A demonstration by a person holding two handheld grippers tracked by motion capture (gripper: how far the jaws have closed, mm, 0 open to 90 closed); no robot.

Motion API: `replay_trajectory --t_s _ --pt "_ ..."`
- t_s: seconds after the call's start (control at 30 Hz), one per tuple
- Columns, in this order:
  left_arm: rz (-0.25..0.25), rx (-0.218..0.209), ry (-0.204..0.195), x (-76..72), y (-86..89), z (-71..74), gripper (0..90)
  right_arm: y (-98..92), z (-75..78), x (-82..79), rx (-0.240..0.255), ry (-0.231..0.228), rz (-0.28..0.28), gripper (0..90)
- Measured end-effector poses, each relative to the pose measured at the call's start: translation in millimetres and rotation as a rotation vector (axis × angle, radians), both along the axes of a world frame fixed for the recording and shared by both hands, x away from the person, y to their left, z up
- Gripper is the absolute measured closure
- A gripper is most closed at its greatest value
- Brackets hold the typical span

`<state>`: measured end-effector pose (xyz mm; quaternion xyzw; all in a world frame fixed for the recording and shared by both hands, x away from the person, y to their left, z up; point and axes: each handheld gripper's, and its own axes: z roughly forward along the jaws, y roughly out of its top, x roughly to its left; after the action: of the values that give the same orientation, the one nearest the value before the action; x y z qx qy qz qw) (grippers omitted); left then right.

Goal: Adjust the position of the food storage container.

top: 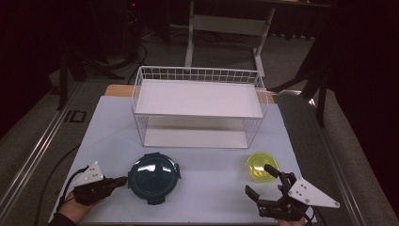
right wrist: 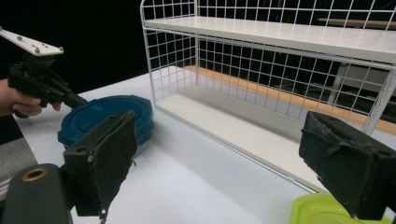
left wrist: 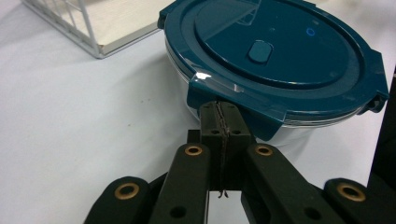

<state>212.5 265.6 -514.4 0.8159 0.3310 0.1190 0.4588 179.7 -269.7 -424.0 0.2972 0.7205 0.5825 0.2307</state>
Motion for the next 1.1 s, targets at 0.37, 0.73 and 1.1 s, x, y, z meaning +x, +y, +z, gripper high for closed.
replay_trajectory --t_s 0.37,0.73,1.1 --pt "-0.054 -0.013 0.017 13.8 -27.9 0.3 89.7 5.1 -1.7 0.2 -0.017 0.007 0.023 10.9" --pt "-0.082 -0.028 0.020 30.1 -53.6 -0.7 89.7 6.2 -2.5 -0.3 -0.021 0.011 0.027 10.9" --pt "-0.077 -0.035 0.019 30.0 -55.7 5.0 89.7 5.0 -3.5 1.3 -0.012 0.018 0.029 10.9"
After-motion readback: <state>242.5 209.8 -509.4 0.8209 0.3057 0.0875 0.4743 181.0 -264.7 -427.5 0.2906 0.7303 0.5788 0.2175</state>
